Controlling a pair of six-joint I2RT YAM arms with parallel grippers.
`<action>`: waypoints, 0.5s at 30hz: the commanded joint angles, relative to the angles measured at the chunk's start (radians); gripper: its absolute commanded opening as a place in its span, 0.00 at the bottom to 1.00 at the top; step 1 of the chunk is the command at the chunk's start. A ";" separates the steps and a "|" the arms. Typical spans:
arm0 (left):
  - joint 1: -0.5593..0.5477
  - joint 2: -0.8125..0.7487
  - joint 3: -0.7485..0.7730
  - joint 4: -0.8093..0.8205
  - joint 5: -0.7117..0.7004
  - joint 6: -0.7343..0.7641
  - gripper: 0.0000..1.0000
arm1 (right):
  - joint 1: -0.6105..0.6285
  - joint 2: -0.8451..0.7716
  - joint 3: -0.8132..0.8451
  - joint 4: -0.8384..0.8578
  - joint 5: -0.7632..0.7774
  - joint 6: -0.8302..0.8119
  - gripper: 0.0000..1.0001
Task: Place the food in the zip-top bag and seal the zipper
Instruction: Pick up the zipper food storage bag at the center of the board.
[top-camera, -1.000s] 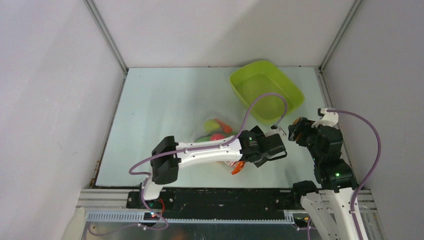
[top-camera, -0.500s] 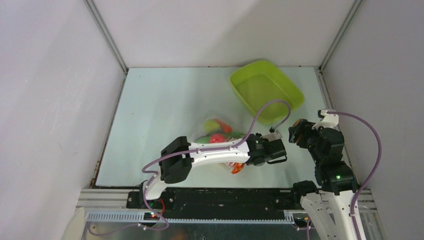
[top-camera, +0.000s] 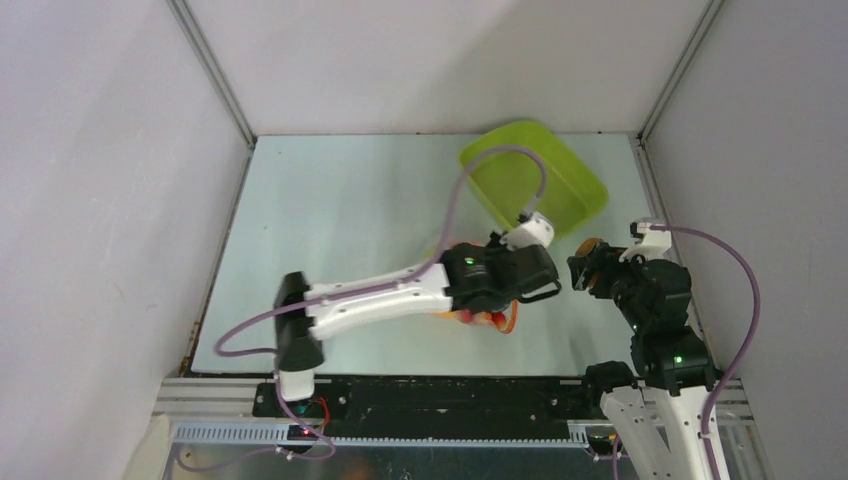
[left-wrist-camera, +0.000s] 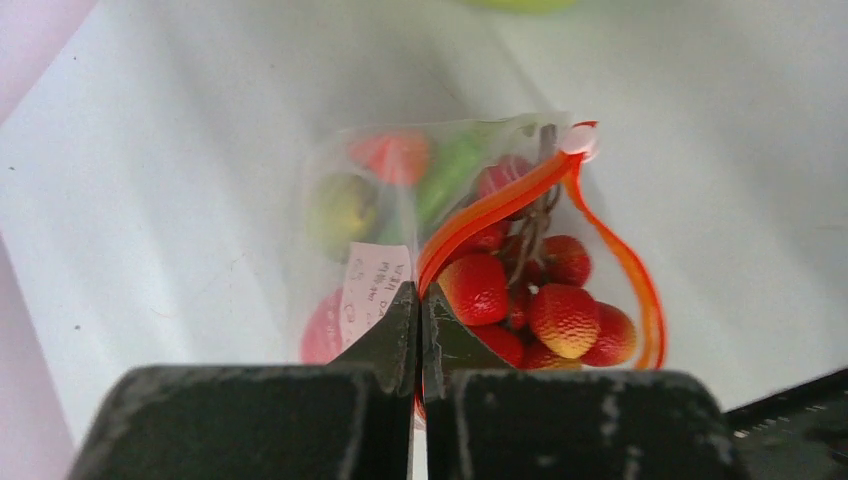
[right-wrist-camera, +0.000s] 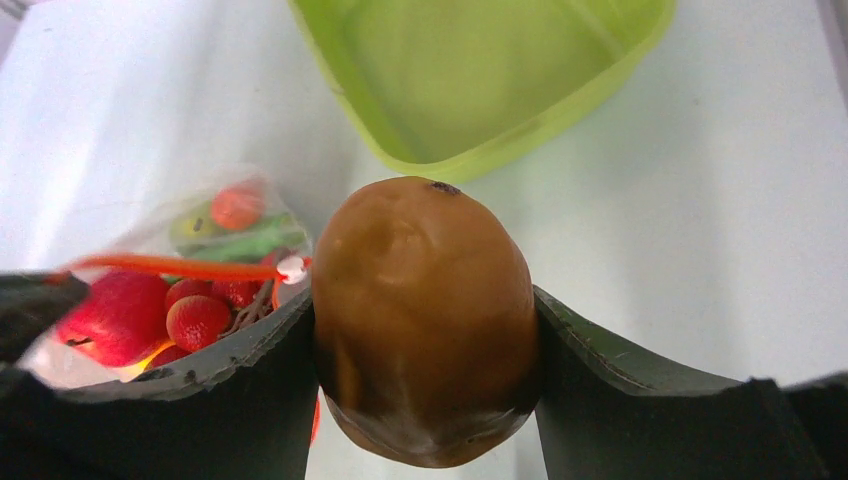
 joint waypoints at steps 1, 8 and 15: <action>0.019 -0.218 -0.031 0.070 -0.040 -0.100 0.00 | -0.003 -0.026 0.004 0.081 -0.180 -0.025 0.50; 0.140 -0.403 -0.213 0.154 0.117 -0.223 0.00 | -0.002 -0.024 0.006 0.204 -0.491 -0.017 0.50; 0.218 -0.522 -0.509 0.317 0.241 -0.296 0.00 | 0.027 0.025 0.006 0.306 -0.634 0.040 0.50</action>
